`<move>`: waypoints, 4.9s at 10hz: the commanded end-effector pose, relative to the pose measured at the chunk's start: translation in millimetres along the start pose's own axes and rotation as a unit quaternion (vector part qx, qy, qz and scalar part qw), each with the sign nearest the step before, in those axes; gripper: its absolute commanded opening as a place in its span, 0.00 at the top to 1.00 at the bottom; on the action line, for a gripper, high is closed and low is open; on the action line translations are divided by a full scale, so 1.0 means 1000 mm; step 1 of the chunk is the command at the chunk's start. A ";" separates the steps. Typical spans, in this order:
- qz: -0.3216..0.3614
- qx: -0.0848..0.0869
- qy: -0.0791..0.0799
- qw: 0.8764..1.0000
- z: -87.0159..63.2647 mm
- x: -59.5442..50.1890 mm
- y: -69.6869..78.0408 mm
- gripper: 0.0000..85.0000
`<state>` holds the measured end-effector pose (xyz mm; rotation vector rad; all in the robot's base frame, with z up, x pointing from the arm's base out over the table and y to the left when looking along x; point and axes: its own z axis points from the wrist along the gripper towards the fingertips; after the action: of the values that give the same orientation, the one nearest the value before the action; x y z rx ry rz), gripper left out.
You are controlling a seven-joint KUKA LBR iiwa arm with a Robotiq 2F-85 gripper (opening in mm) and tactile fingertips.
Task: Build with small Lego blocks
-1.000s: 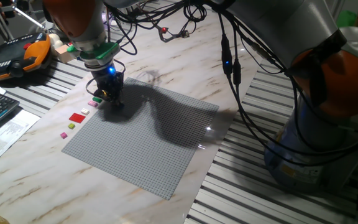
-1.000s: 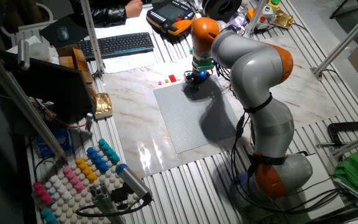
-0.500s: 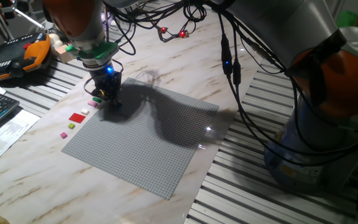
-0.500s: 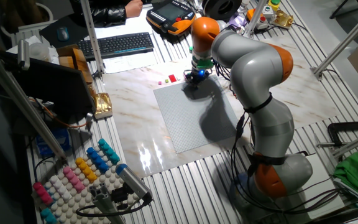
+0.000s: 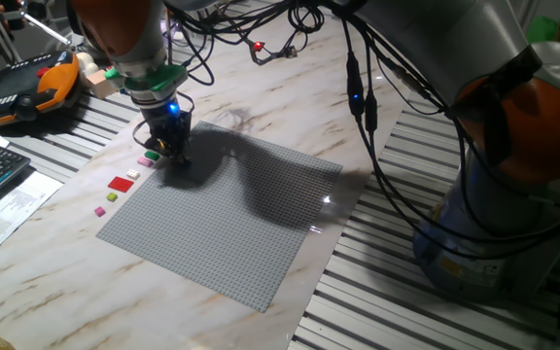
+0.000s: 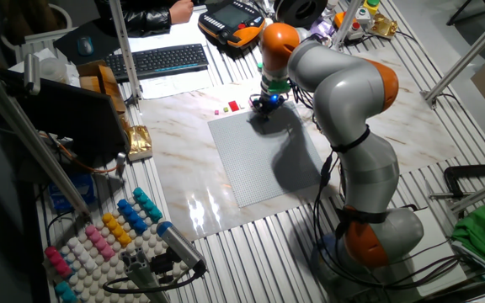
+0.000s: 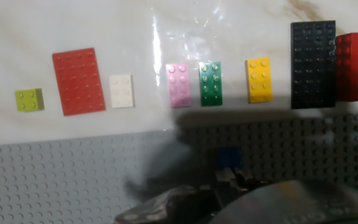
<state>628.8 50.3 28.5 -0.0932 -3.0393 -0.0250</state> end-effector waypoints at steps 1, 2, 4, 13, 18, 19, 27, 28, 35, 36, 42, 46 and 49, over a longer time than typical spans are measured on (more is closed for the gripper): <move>0.001 -0.001 0.001 1.000 0.002 0.002 0.001 0.99; 0.002 -0.001 0.001 1.000 0.002 0.003 0.001 0.99; 0.002 0.001 0.001 1.000 0.002 0.001 0.000 0.99; 0.009 -0.006 0.008 1.000 0.001 0.005 -0.003 0.99; 0.018 -0.003 0.023 1.000 -0.010 0.002 0.001 0.87; 0.018 -0.003 0.028 0.999 -0.015 0.000 -0.001 0.79; 0.017 0.013 -0.003 1.000 -0.039 -0.048 -0.031 0.62; 0.018 0.013 -0.003 1.000 -0.042 -0.056 -0.038 0.62; 0.046 0.026 -0.019 0.998 -0.044 -0.074 -0.071 0.64; 0.049 0.029 -0.020 0.998 -0.043 -0.075 -0.072 0.64; 0.024 0.025 -0.025 0.999 -0.040 -0.089 -0.078 0.65; 0.019 0.019 -0.020 0.999 -0.036 -0.096 -0.082 0.65; 0.018 0.016 -0.021 0.999 -0.033 -0.098 -0.081 0.66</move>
<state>724.3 -37.4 49.7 -0.1475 -3.0783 0.0283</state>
